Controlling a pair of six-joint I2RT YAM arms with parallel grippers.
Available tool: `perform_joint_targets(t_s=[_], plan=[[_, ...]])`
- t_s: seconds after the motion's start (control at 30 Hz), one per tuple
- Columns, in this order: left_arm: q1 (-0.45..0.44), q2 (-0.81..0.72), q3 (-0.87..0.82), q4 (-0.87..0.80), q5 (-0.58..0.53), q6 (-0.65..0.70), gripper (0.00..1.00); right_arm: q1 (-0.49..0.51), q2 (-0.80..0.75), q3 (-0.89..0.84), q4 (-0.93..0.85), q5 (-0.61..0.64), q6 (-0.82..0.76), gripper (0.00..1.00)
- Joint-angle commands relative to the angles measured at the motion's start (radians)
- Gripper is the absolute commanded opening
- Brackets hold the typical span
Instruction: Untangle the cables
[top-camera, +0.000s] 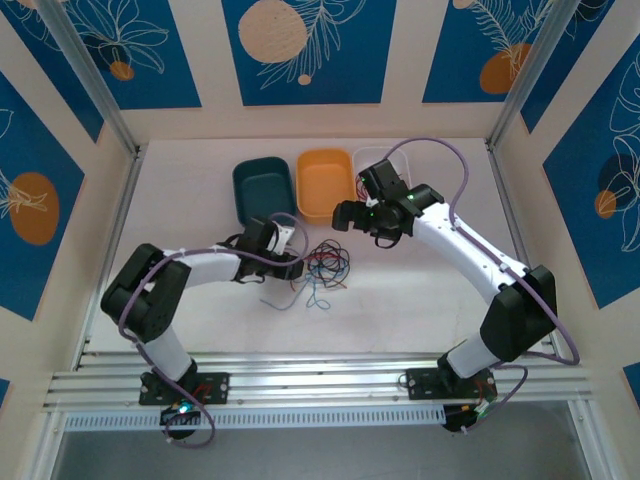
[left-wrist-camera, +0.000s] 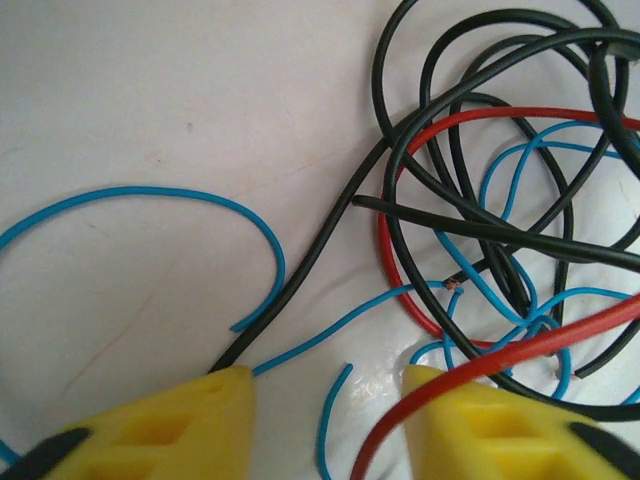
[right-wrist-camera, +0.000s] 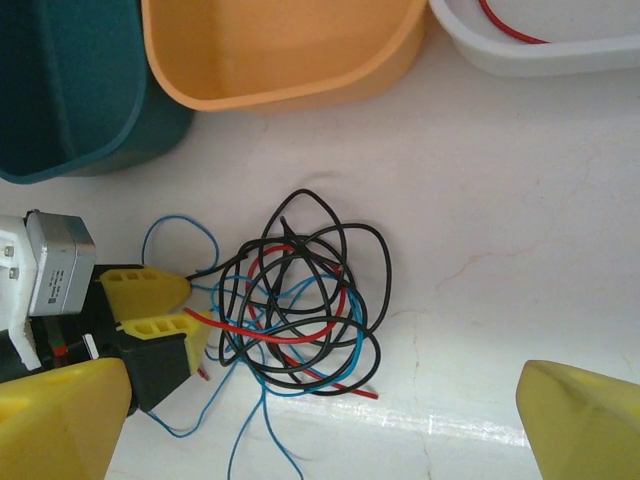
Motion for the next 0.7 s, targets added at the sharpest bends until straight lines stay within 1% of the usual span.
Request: perform_joint_targets(t_s=[0.0, 0.07, 0.17, 0.37, 0.53, 0.67], plan=[[-0.009, 0.016, 0.025, 0.021, 0.034, -0.001, 0.32, -0.007, -0.038, -0.013, -0.004, 0.012, 0.025, 0.99], [-0.010, 0.007, 0.020, 0.014, 0.031, -0.003, 0.21, -0.008, -0.043, -0.013, -0.002, 0.011, 0.028, 0.99], [-0.013, -0.035, 0.013, -0.010, 0.003, 0.000, 0.07, -0.006, -0.048, -0.017, 0.000, 0.002, 0.026, 0.99], [-0.016, -0.189, -0.018, -0.067, -0.083, 0.014, 0.02, -0.005, -0.067, -0.063, 0.063, -0.042, 0.007, 0.99], [-0.018, -0.328, -0.040, -0.099, -0.105, 0.009, 0.00, -0.003, -0.103, -0.139, 0.167, -0.116, -0.033, 1.00], [-0.017, -0.414, -0.043, -0.133, -0.113, -0.011, 0.00, 0.017, -0.157, -0.229, 0.295, -0.192, -0.102, 0.93]])
